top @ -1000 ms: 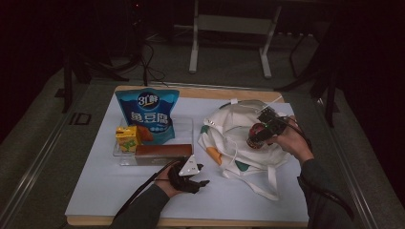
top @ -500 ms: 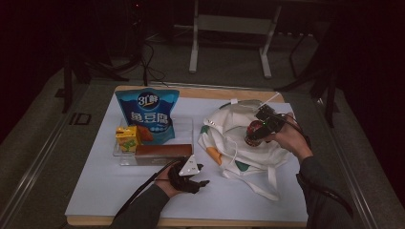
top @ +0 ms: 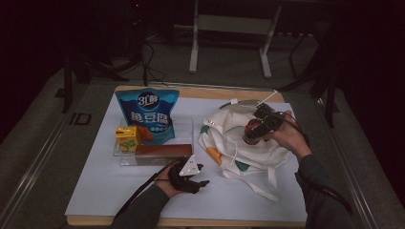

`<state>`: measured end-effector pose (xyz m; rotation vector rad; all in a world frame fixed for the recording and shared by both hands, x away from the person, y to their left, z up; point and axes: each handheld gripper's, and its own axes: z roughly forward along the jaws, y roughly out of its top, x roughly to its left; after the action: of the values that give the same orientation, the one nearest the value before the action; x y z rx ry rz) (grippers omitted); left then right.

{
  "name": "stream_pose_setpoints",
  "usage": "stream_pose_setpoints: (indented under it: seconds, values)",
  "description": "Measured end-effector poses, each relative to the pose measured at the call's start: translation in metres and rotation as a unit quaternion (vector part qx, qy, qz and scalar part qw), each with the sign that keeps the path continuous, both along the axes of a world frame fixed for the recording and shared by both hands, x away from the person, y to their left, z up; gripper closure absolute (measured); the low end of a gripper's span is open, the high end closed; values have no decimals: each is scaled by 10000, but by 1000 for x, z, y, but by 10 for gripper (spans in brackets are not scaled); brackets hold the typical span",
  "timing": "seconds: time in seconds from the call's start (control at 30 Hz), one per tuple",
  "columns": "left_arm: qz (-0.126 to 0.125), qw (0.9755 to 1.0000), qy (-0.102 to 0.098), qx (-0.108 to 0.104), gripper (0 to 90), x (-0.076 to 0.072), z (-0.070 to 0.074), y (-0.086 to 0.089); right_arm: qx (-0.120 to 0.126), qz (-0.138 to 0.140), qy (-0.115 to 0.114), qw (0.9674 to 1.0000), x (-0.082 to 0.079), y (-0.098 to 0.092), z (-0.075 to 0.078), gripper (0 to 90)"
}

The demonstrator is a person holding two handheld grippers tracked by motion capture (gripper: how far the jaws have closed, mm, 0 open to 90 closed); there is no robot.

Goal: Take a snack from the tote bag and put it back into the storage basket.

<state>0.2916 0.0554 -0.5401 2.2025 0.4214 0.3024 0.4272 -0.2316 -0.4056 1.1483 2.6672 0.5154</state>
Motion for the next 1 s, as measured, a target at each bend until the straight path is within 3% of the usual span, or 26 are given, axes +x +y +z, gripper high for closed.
stream_pose_setpoints:
  seconds: [1.0]
  values:
    - [5, 10000, 17, -20, 384, 0, 0, 1, 147, 176, -173, 9996, 0, 21, 24, 255]
